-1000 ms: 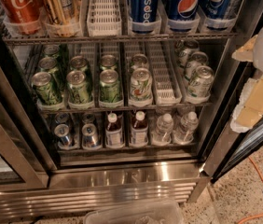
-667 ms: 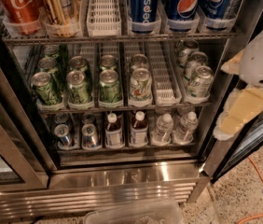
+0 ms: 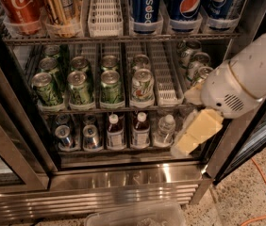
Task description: Pick blue plastic bottle from bottom shelf of fridge
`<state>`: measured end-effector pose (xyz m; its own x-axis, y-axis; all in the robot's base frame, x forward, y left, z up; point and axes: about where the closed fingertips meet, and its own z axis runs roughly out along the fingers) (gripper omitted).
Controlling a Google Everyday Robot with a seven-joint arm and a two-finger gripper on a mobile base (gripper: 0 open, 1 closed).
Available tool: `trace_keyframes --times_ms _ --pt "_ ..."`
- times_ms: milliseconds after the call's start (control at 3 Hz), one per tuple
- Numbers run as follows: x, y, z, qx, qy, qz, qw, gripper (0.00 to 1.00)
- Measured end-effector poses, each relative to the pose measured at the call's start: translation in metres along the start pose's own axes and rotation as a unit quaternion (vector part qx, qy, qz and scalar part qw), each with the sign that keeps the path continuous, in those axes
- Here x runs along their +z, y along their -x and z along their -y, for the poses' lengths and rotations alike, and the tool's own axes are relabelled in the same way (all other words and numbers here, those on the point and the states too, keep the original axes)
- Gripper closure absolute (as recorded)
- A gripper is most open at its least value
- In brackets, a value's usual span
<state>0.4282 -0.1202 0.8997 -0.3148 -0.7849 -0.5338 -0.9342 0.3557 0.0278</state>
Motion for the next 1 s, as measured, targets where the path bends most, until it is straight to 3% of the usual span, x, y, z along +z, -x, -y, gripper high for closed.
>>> trace_keyframes --times_ms 333,667,1000 --pt "0.023 0.01 -0.031 0.017 0.009 0.065 0.9977 0.0" --pt "0.055 0.015 -0.043 0.046 -0.019 0.094 0.9943 0.0" --pt "0.058 0.018 -0.031 0.05 -0.045 0.104 0.9923 0.0"
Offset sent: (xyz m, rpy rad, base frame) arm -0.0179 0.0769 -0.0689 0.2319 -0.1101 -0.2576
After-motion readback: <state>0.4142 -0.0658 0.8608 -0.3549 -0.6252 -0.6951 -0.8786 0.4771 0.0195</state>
